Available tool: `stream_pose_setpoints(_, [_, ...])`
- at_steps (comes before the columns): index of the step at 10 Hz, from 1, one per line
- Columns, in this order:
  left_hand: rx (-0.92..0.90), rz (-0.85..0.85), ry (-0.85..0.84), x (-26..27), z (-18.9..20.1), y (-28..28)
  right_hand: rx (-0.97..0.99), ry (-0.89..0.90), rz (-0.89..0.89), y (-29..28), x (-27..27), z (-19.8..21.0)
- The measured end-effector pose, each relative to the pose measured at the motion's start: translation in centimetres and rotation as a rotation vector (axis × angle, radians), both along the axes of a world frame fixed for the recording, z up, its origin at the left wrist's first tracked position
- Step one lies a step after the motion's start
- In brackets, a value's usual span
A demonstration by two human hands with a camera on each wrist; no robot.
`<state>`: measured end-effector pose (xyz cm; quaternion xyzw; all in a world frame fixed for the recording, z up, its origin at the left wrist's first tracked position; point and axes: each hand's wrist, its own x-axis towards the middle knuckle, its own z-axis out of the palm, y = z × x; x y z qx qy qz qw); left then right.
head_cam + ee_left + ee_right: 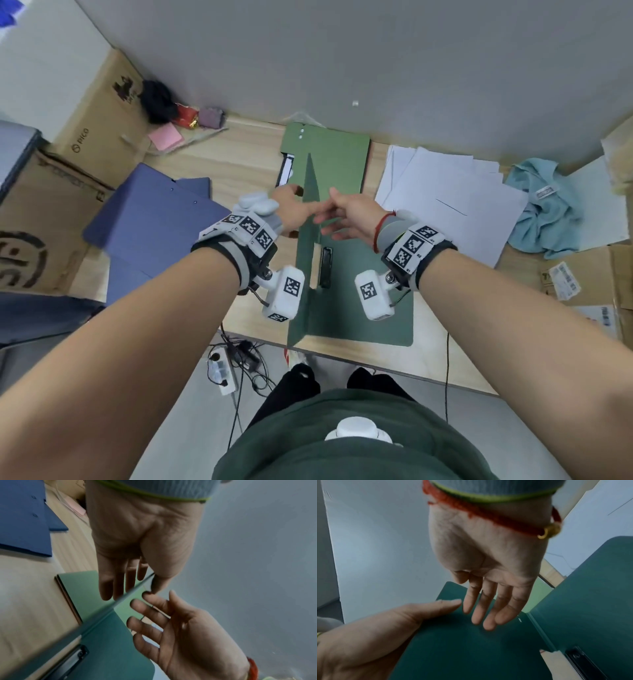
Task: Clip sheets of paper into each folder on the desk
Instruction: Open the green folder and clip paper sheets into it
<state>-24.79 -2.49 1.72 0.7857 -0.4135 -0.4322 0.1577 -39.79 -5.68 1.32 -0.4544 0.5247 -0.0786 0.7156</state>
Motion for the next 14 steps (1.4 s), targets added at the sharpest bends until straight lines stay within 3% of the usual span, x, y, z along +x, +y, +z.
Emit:
stream_pose_setpoints(2, [0.026,-0.069,-0.259,6.1,-1.5,1.3,0.006,0.261,0.046,0.7,1.4,-3.0])
stream_pose_setpoints(3, [0.039,0.005,-0.301,8.9,-3.1,2.1,-0.002,0.440,0.065,1.1,0.9,-5.0])
stream_pose_setpoints(5, [0.073,0.036,-0.367,12.2,-6.6,3.8,0.003,0.682,0.315,2.9,0.8,-6.5])
stream_pose_setpoints(8, [0.254,-0.104,-0.472,14.0,-10.6,4.7,-0.014,0.698,0.334,4.7,1.9,-7.0])
stream_pose_setpoints(10, [0.455,-0.266,-0.389,13.7,-11.2,4.2,0.023,0.681,0.308,5.0,1.1,-7.8])
stream_pose_setpoints(12, [0.419,-0.326,-0.384,10.9,-8.8,1.7,0.077,0.616,0.099,2.3,-2.2,-9.2])
stream_pose_setpoints(14, [0.281,-0.362,-0.296,4.9,-5.3,-2.8,0.022,0.572,-0.128,-3.3,-7.8,-7.4])
